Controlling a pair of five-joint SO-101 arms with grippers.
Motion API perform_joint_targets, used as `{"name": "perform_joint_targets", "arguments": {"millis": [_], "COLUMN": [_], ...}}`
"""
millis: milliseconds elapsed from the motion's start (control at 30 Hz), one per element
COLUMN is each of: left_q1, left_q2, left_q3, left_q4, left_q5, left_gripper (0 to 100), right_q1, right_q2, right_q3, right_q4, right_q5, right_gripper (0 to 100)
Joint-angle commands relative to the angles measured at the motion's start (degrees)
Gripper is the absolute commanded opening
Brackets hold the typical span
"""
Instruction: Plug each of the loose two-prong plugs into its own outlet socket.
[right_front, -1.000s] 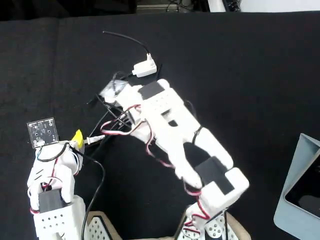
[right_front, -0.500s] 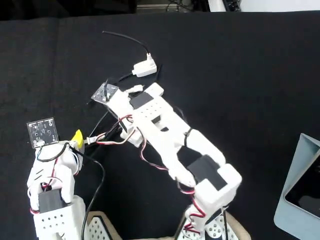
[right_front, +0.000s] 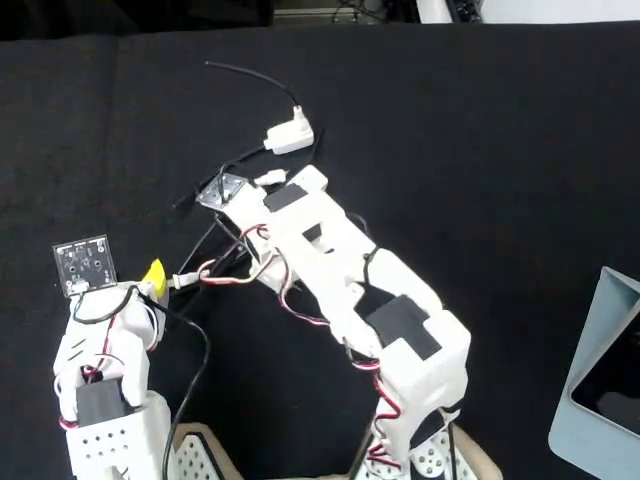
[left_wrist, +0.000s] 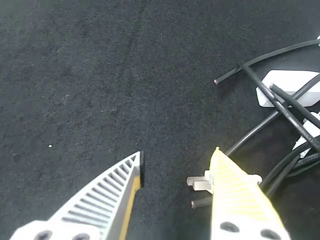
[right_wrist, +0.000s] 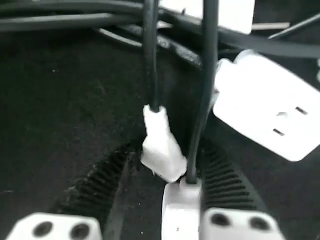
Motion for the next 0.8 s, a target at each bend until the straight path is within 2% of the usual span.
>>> {"name": "perform_joint_targets", "arguments": {"millis": [0,233,300,400,467,600,767], "left_q1": [0.3,0.3,0.3,0.3,0.3,0.3,0.3], "left_q2": [-0.4,-0.4,-0.4,-0.4,-0.4,-0.4,-0.4], "left_q3": [-0.4,-0.4,-0.4,-0.4,-0.4,-0.4,-0.4], "left_q4": [-1.3,-1.3,-1.3,-1.3,-1.3,-1.3,-1.3], "left_q5": [-0.6,-0.6,-0.6,-0.6,-0.6,-0.6,-0.6], "left_gripper": [23,23,23,23,23,23,23], "right_q1": [0.8,0.8,0.9,1.1,1.1,0.8,0.4], "right_q2": [-0.4,-0.4,-0.4,-0.4,-0.4,-0.4,0.2], "right_q3": [-4.1,-5.0,-5.6,-9.7,-13.3,-18.6,-17.4], "right_q4": [0.6,0.7,3.0,9.2,13.6,18.3,18.5], "right_q5": [-0.6,-0.6,-0.7,-5.4,-7.3,-7.4,-7.6], "right_gripper": [5.2,2.1,6.1,17.0,19.9,16.2,13.5]}}
